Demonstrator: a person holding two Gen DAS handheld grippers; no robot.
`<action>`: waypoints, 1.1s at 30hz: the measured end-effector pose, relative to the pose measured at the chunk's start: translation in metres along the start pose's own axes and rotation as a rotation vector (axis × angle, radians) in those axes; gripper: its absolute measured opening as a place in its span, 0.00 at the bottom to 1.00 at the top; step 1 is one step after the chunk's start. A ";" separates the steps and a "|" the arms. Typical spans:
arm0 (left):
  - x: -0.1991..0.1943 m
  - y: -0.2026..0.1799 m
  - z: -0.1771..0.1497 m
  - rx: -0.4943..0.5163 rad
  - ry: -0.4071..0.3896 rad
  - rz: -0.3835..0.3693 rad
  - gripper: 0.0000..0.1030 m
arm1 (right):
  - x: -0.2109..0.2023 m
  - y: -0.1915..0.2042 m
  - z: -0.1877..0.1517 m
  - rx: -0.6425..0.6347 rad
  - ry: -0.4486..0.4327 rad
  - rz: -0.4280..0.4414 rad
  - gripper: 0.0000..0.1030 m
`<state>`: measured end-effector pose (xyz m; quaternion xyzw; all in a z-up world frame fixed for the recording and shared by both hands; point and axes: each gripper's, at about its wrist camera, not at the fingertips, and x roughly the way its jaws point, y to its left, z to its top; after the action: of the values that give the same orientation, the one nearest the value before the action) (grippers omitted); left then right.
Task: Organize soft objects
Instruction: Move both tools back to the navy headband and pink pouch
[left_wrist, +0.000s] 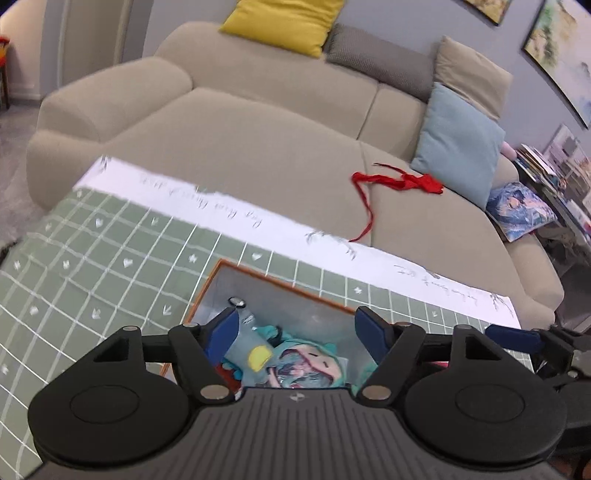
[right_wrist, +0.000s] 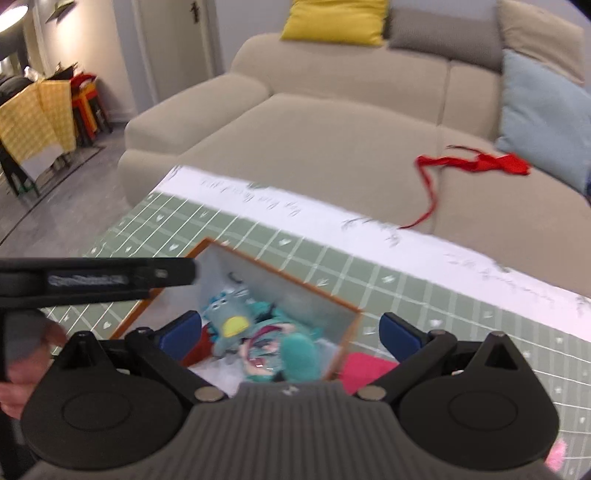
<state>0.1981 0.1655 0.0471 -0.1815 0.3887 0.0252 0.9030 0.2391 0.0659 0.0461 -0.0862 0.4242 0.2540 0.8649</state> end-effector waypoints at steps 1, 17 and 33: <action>-0.006 -0.009 0.001 0.021 -0.013 0.005 0.82 | -0.008 -0.006 -0.002 0.005 -0.014 -0.010 0.97; -0.020 -0.191 -0.082 0.511 -0.097 -0.301 0.90 | -0.058 -0.193 -0.116 0.319 -0.040 -0.309 0.97; 0.080 -0.270 -0.175 0.763 0.153 -0.229 0.90 | 0.020 -0.311 -0.212 0.358 0.163 -0.395 0.92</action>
<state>0.1826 -0.1546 -0.0370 0.1232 0.4135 -0.2349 0.8710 0.2629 -0.2705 -0.1228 -0.0334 0.5053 -0.0063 0.8622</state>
